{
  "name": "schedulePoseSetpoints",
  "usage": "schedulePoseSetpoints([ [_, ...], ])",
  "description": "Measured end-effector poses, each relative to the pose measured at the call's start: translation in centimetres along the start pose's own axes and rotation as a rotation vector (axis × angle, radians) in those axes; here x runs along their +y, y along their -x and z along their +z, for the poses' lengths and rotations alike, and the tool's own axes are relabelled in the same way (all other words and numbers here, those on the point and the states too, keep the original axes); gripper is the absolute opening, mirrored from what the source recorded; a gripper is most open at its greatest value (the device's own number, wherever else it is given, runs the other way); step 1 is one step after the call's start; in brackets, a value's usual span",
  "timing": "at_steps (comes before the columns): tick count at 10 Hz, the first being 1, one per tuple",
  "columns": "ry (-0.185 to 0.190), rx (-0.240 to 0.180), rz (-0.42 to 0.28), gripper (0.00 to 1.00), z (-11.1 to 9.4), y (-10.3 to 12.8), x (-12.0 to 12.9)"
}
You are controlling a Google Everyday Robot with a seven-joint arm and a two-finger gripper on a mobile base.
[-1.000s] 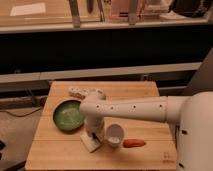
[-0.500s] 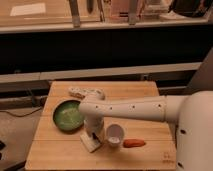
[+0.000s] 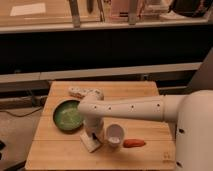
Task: Place the eraser on the white sponge
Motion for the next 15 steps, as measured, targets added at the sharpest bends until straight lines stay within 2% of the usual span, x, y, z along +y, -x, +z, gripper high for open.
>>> schedulePoseSetpoints([
  [2, 0.004, 0.002, -0.001, 0.20, 0.04, 0.02, 0.03],
  [3, 0.006, 0.005, -0.002, 0.31, 0.00, 0.01, 0.03],
  [5, 0.011, 0.009, -0.005, 0.42, 0.00, 0.03, 0.02],
  [7, 0.015, 0.013, -0.008, 0.35, 0.00, 0.05, 0.00],
  [8, 0.016, 0.015, -0.009, 0.36, -0.01, 0.06, 0.00],
  [9, 0.018, 0.016, -0.010, 0.41, 0.00, 0.08, 0.01],
  [10, 0.020, 0.017, -0.012, 0.50, 0.02, 0.09, 0.01],
  [13, 0.024, 0.022, -0.019, 0.52, 0.09, 0.16, -0.09],
  [14, 0.026, 0.023, -0.021, 0.55, 0.11, 0.18, -0.09],
  [15, 0.027, 0.025, -0.021, 0.62, 0.11, 0.18, -0.07],
])
